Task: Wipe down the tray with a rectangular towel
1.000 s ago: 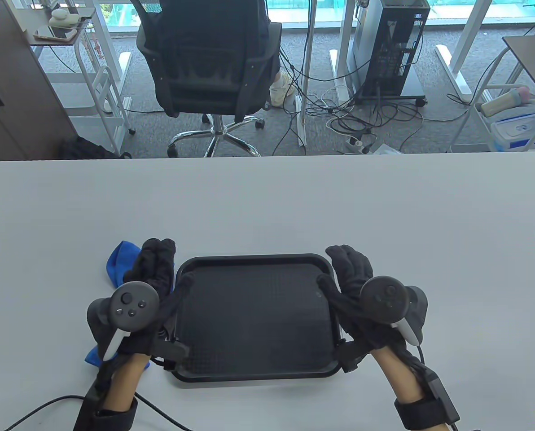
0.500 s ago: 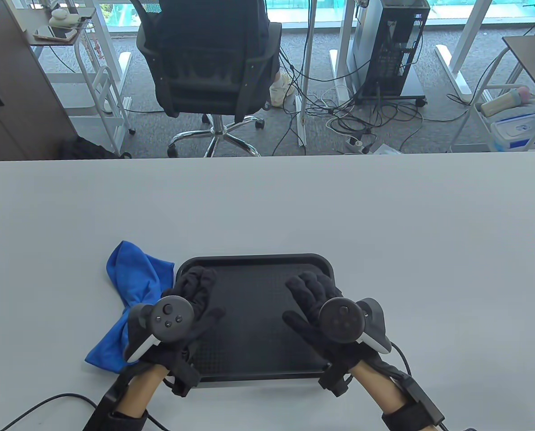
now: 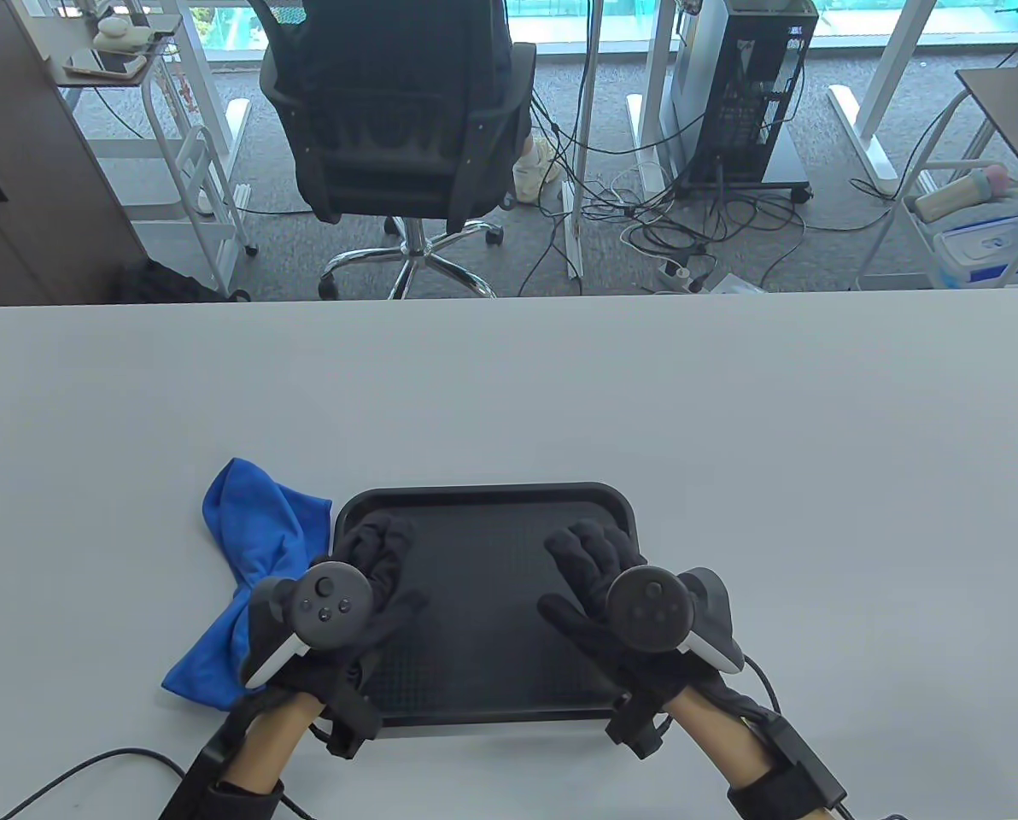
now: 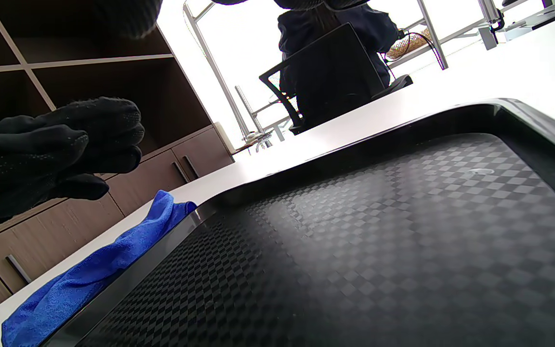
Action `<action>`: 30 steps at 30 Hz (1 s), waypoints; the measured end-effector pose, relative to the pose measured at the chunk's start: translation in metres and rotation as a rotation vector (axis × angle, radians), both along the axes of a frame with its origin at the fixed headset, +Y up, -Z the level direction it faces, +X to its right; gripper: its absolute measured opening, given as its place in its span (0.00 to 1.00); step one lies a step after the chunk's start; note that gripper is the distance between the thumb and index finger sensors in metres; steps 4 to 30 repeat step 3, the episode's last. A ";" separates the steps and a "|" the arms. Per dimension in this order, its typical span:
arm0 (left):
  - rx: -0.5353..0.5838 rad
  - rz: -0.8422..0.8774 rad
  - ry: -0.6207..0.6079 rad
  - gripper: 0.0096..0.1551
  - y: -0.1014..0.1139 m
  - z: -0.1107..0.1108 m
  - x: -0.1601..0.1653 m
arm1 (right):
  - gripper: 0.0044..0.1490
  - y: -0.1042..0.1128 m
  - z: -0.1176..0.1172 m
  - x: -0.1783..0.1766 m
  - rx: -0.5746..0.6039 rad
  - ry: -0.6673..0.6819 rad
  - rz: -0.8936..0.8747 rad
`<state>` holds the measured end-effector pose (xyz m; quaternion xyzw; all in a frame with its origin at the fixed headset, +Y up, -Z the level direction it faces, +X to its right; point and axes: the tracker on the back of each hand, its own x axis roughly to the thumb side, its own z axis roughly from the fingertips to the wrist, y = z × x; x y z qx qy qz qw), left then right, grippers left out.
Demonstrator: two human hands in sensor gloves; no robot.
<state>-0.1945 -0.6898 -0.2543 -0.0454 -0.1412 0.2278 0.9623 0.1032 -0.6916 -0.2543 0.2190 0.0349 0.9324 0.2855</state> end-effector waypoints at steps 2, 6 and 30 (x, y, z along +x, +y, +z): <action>-0.010 -0.004 0.000 0.42 -0.001 0.000 0.000 | 0.45 0.000 0.000 0.000 -0.001 0.000 -0.001; -0.013 -0.006 0.000 0.42 -0.002 -0.001 0.000 | 0.45 0.000 0.000 0.000 -0.002 0.001 -0.001; -0.013 -0.006 0.000 0.42 -0.002 -0.001 0.000 | 0.45 0.000 0.000 0.000 -0.002 0.001 -0.001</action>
